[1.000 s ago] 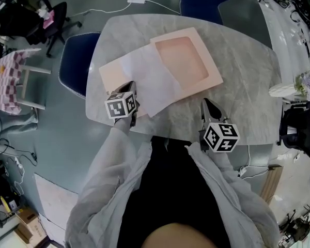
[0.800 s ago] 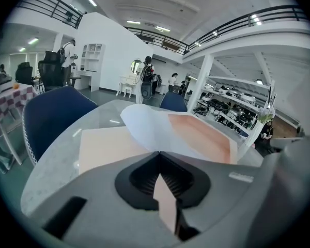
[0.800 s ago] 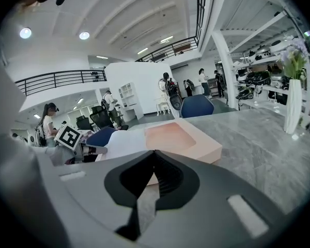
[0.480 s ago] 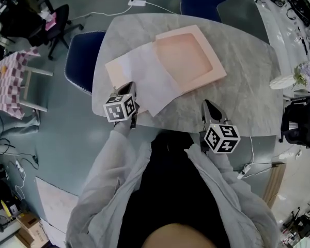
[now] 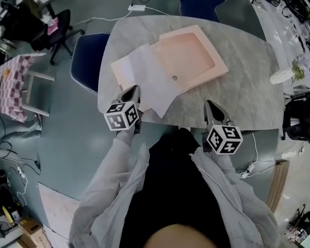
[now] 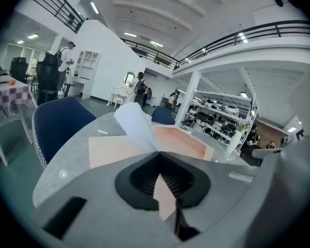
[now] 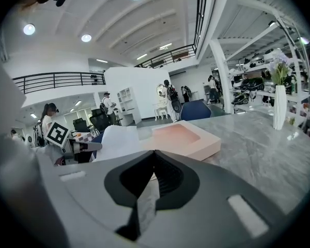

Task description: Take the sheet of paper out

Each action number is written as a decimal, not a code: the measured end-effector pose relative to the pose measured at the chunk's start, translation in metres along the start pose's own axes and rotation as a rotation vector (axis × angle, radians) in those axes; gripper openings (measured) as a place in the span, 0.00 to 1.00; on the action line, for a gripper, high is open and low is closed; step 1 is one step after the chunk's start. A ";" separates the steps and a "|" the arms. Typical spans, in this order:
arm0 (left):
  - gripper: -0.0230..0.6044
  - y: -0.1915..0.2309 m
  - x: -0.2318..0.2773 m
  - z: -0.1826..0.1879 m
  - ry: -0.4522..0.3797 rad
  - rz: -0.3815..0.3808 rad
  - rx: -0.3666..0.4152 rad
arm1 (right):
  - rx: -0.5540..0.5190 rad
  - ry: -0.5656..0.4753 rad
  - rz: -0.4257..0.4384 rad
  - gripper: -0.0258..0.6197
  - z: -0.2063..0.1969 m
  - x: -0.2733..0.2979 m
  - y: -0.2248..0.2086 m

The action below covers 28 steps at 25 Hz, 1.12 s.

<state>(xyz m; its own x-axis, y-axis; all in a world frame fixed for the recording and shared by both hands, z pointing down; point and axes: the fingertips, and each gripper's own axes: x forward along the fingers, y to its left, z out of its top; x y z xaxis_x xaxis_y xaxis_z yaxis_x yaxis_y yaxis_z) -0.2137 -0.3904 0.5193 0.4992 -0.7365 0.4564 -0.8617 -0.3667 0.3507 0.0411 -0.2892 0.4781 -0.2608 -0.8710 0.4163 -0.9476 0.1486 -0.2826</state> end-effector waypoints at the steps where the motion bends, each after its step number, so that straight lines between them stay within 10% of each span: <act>1: 0.04 -0.004 -0.004 0.002 -0.009 -0.011 0.003 | 0.001 -0.006 -0.002 0.05 0.001 -0.002 0.002; 28: 0.04 -0.165 -0.077 0.044 -0.226 -0.448 0.205 | -0.059 -0.227 -0.101 0.05 0.053 -0.073 -0.015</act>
<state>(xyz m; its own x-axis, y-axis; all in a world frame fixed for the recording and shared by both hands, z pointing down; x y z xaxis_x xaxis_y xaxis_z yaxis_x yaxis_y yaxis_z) -0.1141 -0.2981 0.3906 0.8091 -0.5784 0.1036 -0.5805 -0.7595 0.2936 0.0845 -0.2529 0.4058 -0.1224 -0.9646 0.2336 -0.9777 0.0767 -0.1953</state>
